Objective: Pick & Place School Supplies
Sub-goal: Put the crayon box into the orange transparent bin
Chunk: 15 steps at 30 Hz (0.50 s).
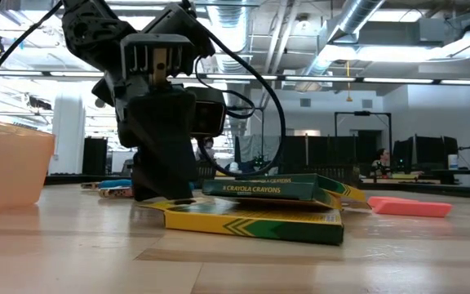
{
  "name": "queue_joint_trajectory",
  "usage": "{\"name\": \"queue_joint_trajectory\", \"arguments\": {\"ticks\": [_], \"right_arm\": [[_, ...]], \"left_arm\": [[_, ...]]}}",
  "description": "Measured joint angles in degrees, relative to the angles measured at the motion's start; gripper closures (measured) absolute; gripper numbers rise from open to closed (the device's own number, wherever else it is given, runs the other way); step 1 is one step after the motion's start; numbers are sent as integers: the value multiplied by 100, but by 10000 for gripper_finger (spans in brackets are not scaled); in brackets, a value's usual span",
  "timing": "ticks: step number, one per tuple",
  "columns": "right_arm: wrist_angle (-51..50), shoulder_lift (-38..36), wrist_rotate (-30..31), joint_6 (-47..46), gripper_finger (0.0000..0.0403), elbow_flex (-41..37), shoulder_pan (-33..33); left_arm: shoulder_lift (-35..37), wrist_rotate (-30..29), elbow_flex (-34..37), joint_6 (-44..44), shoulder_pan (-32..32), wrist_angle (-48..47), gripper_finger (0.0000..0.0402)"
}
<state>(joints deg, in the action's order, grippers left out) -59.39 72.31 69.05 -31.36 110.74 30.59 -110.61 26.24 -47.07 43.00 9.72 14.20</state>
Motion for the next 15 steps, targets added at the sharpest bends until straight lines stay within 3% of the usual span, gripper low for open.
{"name": "queue_joint_trajectory", "arguments": {"ticks": [15], "right_arm": [[-342,13,0,136,214,-2,-2]], "left_arm": [[-115,-176,-20,176,132,64,257]]}}
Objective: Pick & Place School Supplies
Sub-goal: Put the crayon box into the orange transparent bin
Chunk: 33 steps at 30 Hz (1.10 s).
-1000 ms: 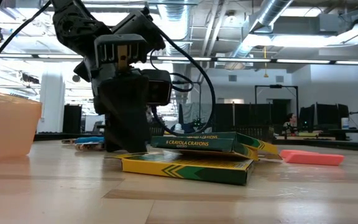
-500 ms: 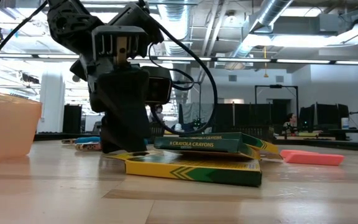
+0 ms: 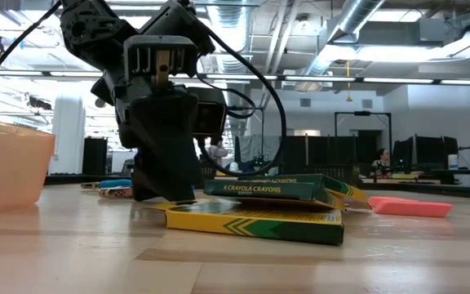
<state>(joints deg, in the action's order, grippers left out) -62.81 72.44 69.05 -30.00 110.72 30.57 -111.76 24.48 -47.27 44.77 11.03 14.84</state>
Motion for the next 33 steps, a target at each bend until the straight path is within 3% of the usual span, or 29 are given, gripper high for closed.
{"name": "queue_joint_trajectory", "arguments": {"ticks": [8,15,21,33], "right_arm": [[0,0,-1,2,217,0,-5],[12,0,0,0,221,0,-85],[26,0,1,0,221,-2,-85],[22,-2,1,134,221,-4,-160]], "left_arm": [[-16,-150,-4,62,-1,51,289],[-19,-229,1,-90,61,67,392],[-154,-100,4,-165,47,1037,400],[-215,211,-441,-146,-183,1035,400]]}}
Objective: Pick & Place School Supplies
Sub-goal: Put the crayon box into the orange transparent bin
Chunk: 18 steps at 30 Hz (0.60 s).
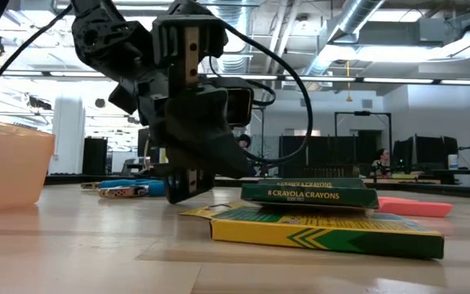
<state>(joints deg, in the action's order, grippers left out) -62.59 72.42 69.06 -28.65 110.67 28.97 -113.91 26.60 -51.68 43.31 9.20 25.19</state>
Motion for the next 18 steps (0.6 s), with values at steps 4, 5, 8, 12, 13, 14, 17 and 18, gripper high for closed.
{"name": "queue_joint_trajectory", "arguments": {"ticks": [4,5,8,12,13,14,17,18], "right_arm": [[-8,-5,2,80,221,0,0],[-21,-10,2,80,221,0,0],[-31,-13,4,78,221,0,-13],[-39,-13,2,85,221,0,-28],[-39,-13,2,121,221,0,-31],[-39,-13,2,155,221,0,-40],[-35,-13,0,167,221,0,-129],[-29,-13,0,169,221,0,-157]], "left_arm": [[-10,316,-110,-609,-228,-50,385],[-1,373,-159,-762,-276,-74,377],[140,386,-334,-1263,-393,-127,341],[436,278,-494,-2078,-480,-521,284],[521,208,-547,-2316,-480,-669,270],[613,118,-609,-2524,-480,-860,258],[750,-140,-800,-3153,-476,-1554,233],[761,-232,-818,-3388,-476,-1807,230]]}}
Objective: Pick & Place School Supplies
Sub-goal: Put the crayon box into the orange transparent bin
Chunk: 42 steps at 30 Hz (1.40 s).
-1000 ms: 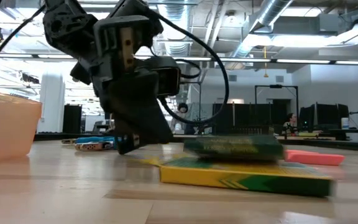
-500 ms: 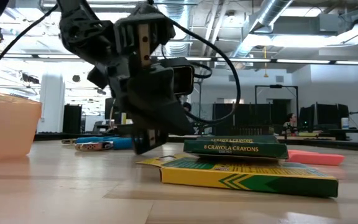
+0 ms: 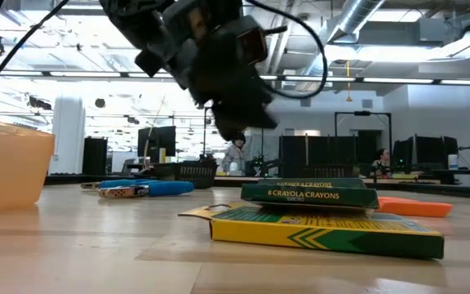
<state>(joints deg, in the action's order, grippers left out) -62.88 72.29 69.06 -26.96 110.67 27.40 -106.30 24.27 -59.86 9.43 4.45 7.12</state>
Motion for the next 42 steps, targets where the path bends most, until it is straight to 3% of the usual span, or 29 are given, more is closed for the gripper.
{"name": "queue_joint_trajectory", "arguments": {"ticks": [13,18,23,27,42], "right_arm": [[206,0,-42,63,221,0,-162],[235,9,-42,59,221,0,-162],[435,15,-44,76,221,0,-162],[653,15,-46,281,221,0,-162],[677,15,-155,361,221,0,-162]], "left_arm": [[-2,-27,-36,-1767,247,-1489,250],[-87,146,-42,-1556,239,-1435,245],[-628,1131,-36,-969,149,-1261,249],[-894,1478,-36,-762,160,-948,256],[-1206,1545,-310,-450,162,-643,259]]}}
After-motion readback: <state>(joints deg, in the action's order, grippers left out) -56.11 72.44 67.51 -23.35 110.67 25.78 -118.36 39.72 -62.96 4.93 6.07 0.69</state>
